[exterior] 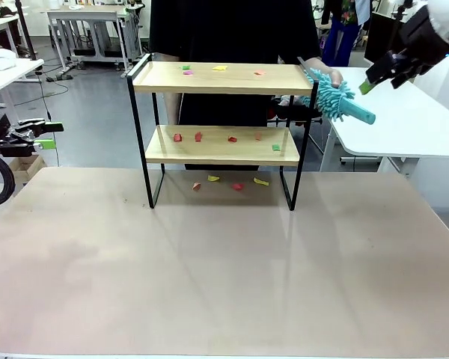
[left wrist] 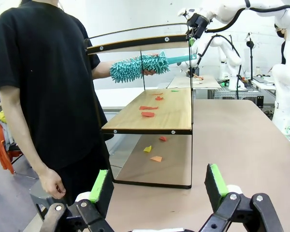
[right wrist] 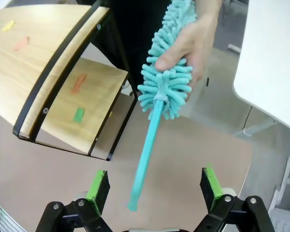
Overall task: Clean the shelf.
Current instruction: Pick up the Duster handed by the human.
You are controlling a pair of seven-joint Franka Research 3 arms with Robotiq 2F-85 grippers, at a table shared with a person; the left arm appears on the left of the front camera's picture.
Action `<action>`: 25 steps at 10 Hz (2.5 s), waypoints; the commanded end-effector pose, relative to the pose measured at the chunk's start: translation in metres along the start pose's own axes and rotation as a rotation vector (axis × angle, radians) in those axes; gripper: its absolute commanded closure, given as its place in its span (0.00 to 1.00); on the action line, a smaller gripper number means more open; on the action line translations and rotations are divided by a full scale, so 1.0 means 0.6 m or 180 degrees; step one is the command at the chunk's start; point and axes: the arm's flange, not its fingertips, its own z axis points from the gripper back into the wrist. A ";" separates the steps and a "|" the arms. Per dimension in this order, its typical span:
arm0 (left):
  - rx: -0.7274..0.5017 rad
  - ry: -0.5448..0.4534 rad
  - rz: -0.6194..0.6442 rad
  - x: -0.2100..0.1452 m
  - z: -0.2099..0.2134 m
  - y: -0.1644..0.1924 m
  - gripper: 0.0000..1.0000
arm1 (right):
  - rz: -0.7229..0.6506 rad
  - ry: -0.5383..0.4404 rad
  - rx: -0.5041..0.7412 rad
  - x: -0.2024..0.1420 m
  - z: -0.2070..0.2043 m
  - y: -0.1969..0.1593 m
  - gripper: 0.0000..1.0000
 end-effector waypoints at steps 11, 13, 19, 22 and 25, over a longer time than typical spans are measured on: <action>-0.0011 0.0026 -0.0020 0.002 0.000 -0.001 0.00 | -0.0460 0.0545 -0.0393 0.001 -0.103 0.026 0.60; -0.0011 0.0026 -0.0020 0.002 0.000 -0.001 0.00 | -0.0486 0.0601 -0.0434 0.001 -0.105 0.022 1.00; -0.0011 0.0026 -0.0020 0.002 0.000 -0.001 0.00 | -0.0648 0.0674 -0.0593 0.000 -0.102 0.021 1.00; -0.0011 0.0026 -0.0020 0.002 0.000 -0.001 0.00 | -0.0812 0.0604 -0.0678 -0.002 -0.100 0.011 1.00; -0.0011 0.0026 -0.0020 0.002 0.000 -0.001 0.00 | -0.0693 0.0629 -0.0530 -0.011 -0.102 0.011 1.00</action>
